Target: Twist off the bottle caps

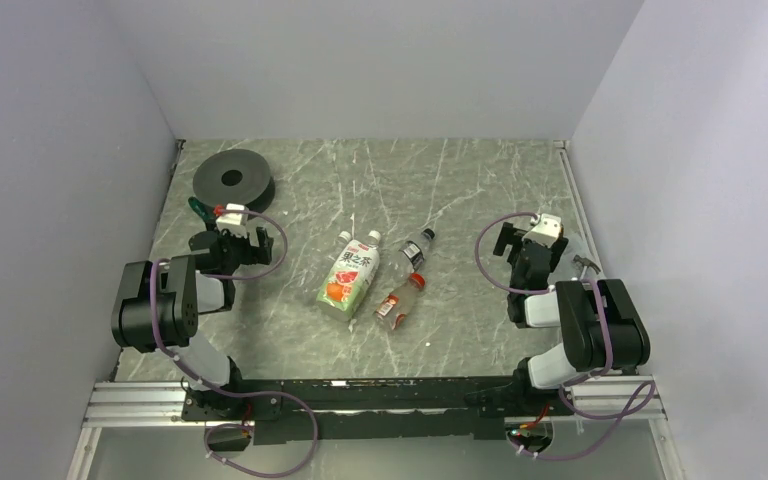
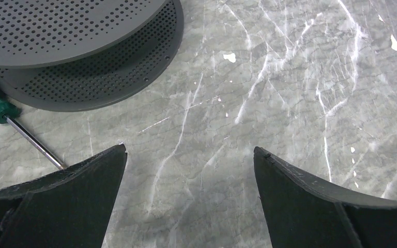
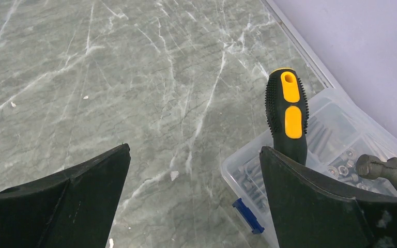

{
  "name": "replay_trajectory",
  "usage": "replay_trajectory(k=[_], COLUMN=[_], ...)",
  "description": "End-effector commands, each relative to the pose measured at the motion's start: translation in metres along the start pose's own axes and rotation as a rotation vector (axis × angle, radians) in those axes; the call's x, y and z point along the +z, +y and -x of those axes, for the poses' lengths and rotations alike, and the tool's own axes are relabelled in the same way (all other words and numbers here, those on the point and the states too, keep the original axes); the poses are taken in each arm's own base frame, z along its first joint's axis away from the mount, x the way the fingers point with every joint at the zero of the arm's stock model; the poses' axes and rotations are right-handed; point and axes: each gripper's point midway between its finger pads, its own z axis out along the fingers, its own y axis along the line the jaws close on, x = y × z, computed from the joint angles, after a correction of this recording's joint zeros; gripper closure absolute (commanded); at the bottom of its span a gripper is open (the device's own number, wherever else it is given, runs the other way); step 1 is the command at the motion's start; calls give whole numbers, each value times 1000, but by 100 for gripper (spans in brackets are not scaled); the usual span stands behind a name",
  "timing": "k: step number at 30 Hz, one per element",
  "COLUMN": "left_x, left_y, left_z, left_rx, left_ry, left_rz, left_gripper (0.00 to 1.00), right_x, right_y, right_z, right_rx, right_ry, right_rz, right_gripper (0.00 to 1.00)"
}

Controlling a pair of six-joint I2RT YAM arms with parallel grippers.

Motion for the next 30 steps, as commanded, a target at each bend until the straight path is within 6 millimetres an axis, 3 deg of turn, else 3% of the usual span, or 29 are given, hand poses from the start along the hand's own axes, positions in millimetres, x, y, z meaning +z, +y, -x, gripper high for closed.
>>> replay_trajectory(k=[1,6,10,14,17,23,27,30], left_x=[1,2,0,3,-1,-30,-55,-68], left_y=[-1,0,2,11,5,-11,-47,-77], left_z=[9,10,13,35,55,92,121,130], left_rx=[-1,0,-14,-73,-83,-87,-103,-133], left_ry=[-35,-36,-46,111,254,360,350,398], left_rz=[-5,-5,3,-1,-64,-145,-317,-410], left_gripper=[1,1,1,1,1,1,1,1], right_x=[3,3,12,23,20,-10,-33,-48], right_y=[4,4,-4,-4,13,79,121,144], right_z=[20,20,38,33,32,75,99,104], right_rx=[33,32,43,59,148,493,460,325], right_ry=[-68,-67,-40,210,274,260,284,302], right_rz=[10,10,-76,-171,-108,238,466,434], right_gripper=[0,0,0,0,0,0,0,0])
